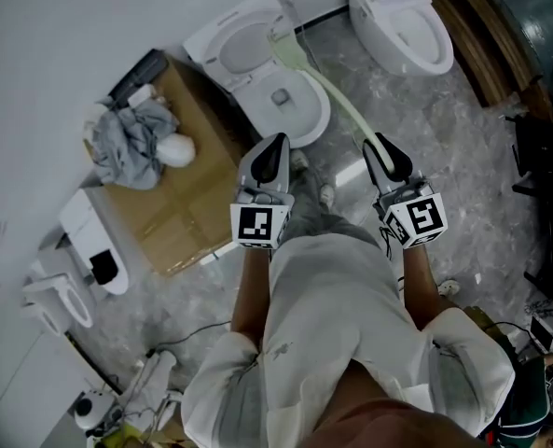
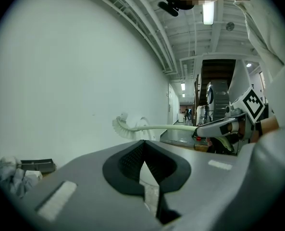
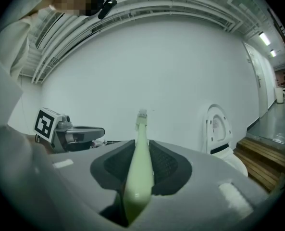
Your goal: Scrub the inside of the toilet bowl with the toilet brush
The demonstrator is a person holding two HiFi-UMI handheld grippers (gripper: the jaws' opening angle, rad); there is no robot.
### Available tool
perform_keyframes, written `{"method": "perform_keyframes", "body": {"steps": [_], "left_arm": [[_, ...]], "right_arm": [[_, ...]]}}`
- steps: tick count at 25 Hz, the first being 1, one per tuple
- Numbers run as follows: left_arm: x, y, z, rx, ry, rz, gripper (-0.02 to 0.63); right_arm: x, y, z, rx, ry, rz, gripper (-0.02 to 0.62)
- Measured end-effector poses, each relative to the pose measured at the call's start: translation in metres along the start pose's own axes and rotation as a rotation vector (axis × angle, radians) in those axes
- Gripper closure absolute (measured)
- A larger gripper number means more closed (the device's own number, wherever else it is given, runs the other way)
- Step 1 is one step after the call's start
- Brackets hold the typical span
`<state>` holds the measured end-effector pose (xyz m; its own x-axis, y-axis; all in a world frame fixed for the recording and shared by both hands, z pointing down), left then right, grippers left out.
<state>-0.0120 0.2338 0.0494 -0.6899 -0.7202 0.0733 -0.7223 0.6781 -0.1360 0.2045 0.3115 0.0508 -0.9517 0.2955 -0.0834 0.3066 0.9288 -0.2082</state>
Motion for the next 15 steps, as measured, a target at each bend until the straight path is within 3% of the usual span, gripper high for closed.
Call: {"method": "perform_keyframes", "body": {"steps": [15], "left_arm": [[0.078, -0.062, -0.074, 0.08, 0.099, 0.076, 0.589]], "right_arm": [[-0.032, -0.103, -0.058, 0.219, 0.018, 0.05, 0.5]]}}
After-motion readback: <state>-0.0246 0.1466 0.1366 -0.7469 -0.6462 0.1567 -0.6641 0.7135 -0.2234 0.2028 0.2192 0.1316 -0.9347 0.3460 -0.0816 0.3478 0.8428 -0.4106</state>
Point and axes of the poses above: the fingertips, and each gripper's own axes: y backward along the fingers, x to its left, z out of its top, the point moved 7 cm from there along y, backward along the fingers, and after that the axes turned 4 degrees about y, right-handed, at the moved point
